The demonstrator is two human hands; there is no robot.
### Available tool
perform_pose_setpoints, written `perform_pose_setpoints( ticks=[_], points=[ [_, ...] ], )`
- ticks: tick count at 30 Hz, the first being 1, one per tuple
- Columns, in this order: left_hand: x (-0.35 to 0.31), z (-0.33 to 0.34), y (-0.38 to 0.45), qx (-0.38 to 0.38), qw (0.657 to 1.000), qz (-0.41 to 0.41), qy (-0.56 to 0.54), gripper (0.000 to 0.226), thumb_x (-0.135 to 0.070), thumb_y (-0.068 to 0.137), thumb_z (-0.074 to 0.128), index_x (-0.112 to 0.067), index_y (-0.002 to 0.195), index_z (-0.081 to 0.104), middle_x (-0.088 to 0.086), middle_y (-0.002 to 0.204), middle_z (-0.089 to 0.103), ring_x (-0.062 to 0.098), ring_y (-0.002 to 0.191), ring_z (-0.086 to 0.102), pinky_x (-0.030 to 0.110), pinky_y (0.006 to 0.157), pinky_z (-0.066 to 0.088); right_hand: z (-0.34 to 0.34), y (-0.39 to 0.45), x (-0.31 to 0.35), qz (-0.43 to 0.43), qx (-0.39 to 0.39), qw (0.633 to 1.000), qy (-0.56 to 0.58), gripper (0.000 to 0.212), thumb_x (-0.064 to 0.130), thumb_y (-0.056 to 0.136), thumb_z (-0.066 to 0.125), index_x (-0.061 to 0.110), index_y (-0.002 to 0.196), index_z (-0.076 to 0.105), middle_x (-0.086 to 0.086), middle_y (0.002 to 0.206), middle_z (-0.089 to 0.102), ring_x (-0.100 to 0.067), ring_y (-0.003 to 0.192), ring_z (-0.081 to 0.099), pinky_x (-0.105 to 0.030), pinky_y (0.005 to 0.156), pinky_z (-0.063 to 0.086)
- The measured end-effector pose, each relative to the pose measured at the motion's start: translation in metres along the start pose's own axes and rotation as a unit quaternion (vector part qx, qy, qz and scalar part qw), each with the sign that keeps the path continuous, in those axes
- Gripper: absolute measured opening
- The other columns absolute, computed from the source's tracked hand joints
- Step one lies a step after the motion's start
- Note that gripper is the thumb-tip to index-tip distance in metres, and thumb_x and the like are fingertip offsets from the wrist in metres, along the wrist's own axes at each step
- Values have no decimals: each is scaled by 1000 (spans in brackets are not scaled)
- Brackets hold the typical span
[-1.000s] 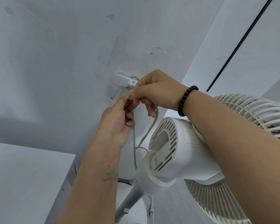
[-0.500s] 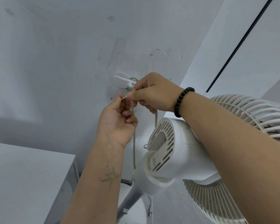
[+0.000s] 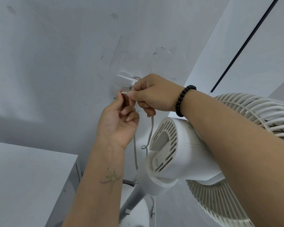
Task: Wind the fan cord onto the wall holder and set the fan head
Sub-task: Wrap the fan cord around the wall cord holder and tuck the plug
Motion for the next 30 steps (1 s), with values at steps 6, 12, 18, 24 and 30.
perform_pose_setpoints(
  ticks=[6, 12, 18, 24, 30],
  points=[
    [3, 4, -1, 31, 998, 9, -51, 20, -23, 96, 52, -13, 81, 62, -2, 72, 60, 3, 45, 40, 14, 42, 27, -3, 0, -3, 0, -1, 1000, 4, 32, 21, 96, 52, 6, 69, 60, 8, 37, 41, -11, 34, 42, -36, 61, 55],
    [-8, 11, -5, 40, 997, 29, 55, 15, -21, 95, 55, -18, 88, 68, -6, 69, 62, 2, 51, 46, 14, 43, 30, -5, 0, -6, 7, -6, 1000, -2, 32, 23, 97, 51, 4, 73, 62, 10, 37, 41, -11, 36, 41, -29, 54, 51],
    [-18, -21, 4, -68, 994, 57, -63, 16, -26, 96, 56, -19, 90, 69, -8, 75, 65, 2, 42, 39, 14, 42, 26, 0, 2, -9, 28, 4, 999, -32, 35, 26, 97, 51, 9, 68, 62, 7, 41, 41, -13, 39, 39, -27, 49, 44],
    [-22, -12, -4, -38, 994, 77, -67, 24, -20, 97, 51, -9, 107, 70, -3, 94, 68, 5, 59, 53, 17, 56, 34, -13, -3, -21, 58, -26, 994, -86, 38, 36, 95, 52, 13, 67, 64, 0, 53, 43, -16, 44, 36, -23, 46, 38],
    [-33, -1, -12, -25, 991, 129, 15, 32, -18, 91, 55, -6, 118, 66, 5, 119, 69, 16, 112, 65, 25, 91, 49, -31, 2, -14, 41, -102, 983, -146, 34, 35, 96, 52, 16, 71, 65, 0, 60, 54, -11, 51, 48, -21, 53, 40]
  ],
)
Point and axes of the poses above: each hand's wrist, its own y-axis towards the middle knuckle, its own z-axis out of the palm, x = y × z, the point moved 10 cm from there along y, towards the middle knuckle
